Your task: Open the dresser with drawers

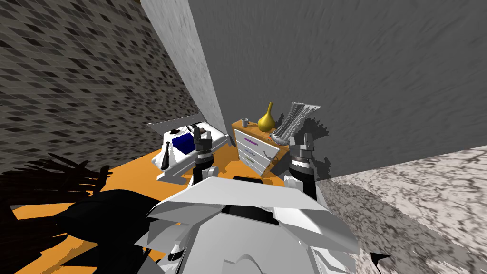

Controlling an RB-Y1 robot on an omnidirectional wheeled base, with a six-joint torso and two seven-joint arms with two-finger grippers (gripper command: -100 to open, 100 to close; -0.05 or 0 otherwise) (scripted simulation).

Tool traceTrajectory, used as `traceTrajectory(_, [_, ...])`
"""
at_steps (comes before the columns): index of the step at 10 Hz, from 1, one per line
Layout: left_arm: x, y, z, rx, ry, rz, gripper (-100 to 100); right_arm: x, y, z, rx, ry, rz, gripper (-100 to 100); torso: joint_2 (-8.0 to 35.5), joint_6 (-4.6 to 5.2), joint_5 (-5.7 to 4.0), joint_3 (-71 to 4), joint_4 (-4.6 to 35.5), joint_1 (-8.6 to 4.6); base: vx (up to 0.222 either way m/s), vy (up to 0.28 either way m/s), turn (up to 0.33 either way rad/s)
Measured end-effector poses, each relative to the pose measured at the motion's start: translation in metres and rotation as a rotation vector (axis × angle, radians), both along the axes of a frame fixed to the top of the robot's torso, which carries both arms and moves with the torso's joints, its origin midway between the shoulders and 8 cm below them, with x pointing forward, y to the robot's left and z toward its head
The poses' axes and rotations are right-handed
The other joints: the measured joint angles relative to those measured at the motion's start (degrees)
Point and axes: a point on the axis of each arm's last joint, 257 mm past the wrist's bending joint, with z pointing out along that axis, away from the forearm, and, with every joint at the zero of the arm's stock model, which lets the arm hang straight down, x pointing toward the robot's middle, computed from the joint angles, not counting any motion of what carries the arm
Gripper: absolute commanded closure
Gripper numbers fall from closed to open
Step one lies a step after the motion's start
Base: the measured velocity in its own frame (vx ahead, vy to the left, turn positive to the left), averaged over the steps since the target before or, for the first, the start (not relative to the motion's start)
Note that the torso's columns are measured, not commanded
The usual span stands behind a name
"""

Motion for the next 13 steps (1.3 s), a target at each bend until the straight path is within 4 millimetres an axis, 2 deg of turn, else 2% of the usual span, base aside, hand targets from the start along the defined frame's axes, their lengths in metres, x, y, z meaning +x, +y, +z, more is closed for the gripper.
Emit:
traceTrajectory(2, [0.000,0.000,0.000,0.000,0.000,0.000,0,0.000,0.000,0.000,0.000,0.000,0.000,0,5.97,0.00,0.00,-12.00,6.00,0.00,0.000,0.000,0.000])
traceTrajectory(9, [0.000,0.000,0.000,0.000,0.000,0.000,0,0.000,0.000,0.000,0.000,0.000,0.000,0,35.39,0.00,0.00,-70.73,35.37,0.00,0.000,0.000,0.000])
traceTrajectory(10, [0.000,0.000,0.000,0.000,0.000,0.000,0,0.000,0.000,0.000,0.000,0.000,0.000,-100,39.62,0.00,0.00,-79.19,39.60,0.00,0.006,0.008,0.034])
traceTrajectory(11, [0.000,0.000,0.000,0.000,0.000,0.000,0,0.003,0.003,-0.004,-0.018,0.016,0.005,-100,41.54,-0.01,0.01,-83.14,41.49,0.02,0.002,0.018,0.042])
traceTrajectory(13, [0.000,0.000,0.000,0.000,0.000,0.000,0,0.012,0.006,-0.020,-0.075,0.078,0.010,-100,42.22,-0.01,0.01,-84.51,42.21,0.04,-0.001,0.026,0.080])
